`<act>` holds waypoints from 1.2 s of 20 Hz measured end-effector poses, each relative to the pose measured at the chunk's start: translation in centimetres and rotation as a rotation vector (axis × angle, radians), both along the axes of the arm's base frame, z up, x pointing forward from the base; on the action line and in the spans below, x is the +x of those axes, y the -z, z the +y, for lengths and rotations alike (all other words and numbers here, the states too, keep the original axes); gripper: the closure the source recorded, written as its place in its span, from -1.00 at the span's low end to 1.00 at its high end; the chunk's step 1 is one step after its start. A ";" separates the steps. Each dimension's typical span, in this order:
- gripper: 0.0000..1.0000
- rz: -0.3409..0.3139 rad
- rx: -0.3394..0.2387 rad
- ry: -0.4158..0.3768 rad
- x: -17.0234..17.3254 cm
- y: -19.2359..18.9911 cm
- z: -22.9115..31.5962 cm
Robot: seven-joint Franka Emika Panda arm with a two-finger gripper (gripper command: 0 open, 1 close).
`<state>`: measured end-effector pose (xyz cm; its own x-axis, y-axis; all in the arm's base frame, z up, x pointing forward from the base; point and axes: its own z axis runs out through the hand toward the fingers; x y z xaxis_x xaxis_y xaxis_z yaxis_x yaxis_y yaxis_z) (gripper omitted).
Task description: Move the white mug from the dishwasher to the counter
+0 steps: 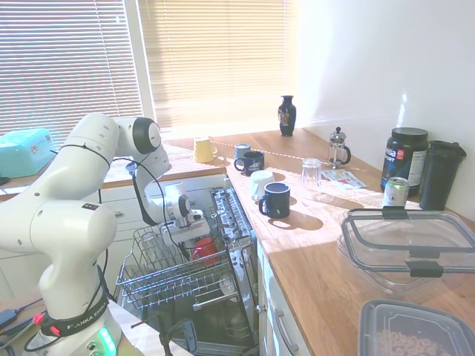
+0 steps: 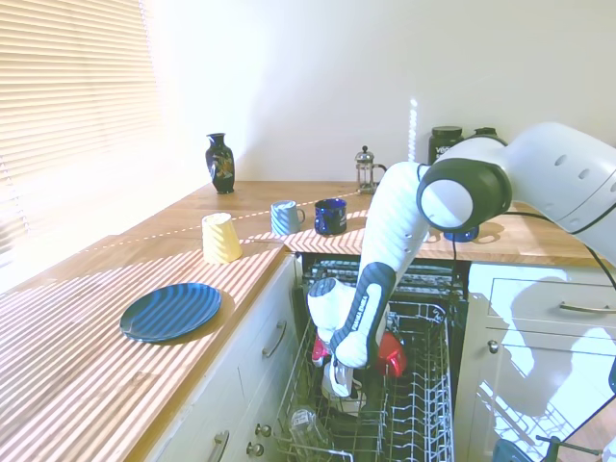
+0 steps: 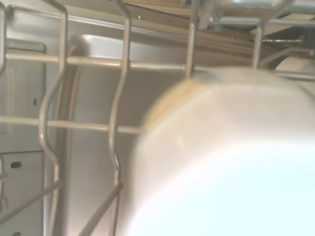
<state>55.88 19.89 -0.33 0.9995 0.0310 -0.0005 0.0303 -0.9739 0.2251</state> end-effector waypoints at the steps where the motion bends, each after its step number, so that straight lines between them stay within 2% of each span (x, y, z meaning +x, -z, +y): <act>1: 1.00 -0.001 -0.001 0.001 0.0 0.0 0.0; 17: 1.00 0.010 0.001 0.007 -1.5 -0.2 1.3; 20: 1.00 -0.010 0.014 0.003 -2.1 -2.2 1.7; 24: 1.00 -0.056 0.030 0.016 -3.5 -6.8 2.4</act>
<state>52.36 22.33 6.46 0.9983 0.0141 0.0564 0.0027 -0.9805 0.1967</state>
